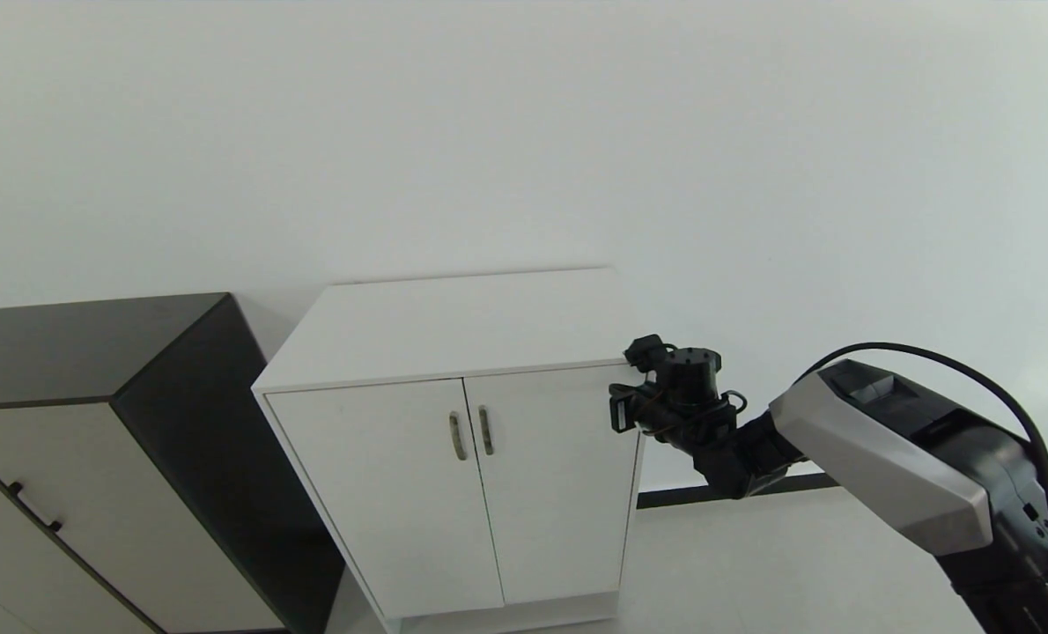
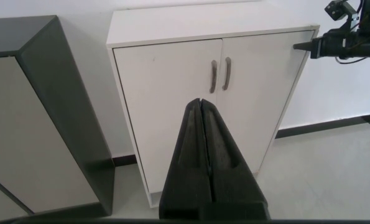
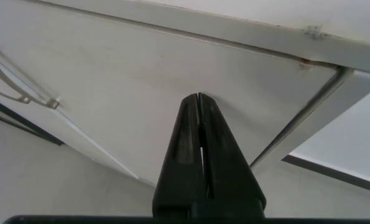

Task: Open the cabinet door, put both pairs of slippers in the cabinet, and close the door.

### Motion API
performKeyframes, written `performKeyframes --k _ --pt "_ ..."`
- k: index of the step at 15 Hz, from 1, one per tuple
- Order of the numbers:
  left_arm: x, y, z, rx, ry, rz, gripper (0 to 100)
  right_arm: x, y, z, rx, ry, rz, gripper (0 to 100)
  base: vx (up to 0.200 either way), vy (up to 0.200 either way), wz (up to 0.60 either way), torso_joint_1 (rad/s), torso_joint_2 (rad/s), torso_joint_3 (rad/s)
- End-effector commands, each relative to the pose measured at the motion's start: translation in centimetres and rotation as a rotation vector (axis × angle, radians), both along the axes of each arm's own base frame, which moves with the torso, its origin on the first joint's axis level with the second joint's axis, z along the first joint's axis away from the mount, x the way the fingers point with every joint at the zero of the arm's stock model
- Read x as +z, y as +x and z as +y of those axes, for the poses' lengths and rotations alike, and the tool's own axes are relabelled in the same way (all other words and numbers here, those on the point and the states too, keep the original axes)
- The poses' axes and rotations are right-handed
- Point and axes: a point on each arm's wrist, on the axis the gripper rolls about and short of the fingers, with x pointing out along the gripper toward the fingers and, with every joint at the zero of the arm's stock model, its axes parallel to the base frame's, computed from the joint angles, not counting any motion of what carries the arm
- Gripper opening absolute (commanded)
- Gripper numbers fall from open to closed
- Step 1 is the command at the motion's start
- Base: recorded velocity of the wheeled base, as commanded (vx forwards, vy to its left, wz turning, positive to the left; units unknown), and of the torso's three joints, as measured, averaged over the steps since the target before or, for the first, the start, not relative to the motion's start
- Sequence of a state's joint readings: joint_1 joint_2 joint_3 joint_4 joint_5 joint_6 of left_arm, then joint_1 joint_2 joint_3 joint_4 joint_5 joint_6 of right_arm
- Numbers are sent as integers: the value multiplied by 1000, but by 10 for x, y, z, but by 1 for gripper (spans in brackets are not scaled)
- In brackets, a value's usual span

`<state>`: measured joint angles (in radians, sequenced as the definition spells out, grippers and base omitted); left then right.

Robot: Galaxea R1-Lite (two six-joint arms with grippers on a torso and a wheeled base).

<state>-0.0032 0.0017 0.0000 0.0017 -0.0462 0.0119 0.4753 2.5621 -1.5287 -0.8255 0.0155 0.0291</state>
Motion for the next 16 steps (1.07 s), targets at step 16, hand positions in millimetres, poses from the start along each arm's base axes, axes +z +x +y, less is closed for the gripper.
performKeyframes --k 16 --pt "0 0 0 0 0 1 0 3 -3 -1 -21 -4 -3 0 0 0 0 0 0 0"
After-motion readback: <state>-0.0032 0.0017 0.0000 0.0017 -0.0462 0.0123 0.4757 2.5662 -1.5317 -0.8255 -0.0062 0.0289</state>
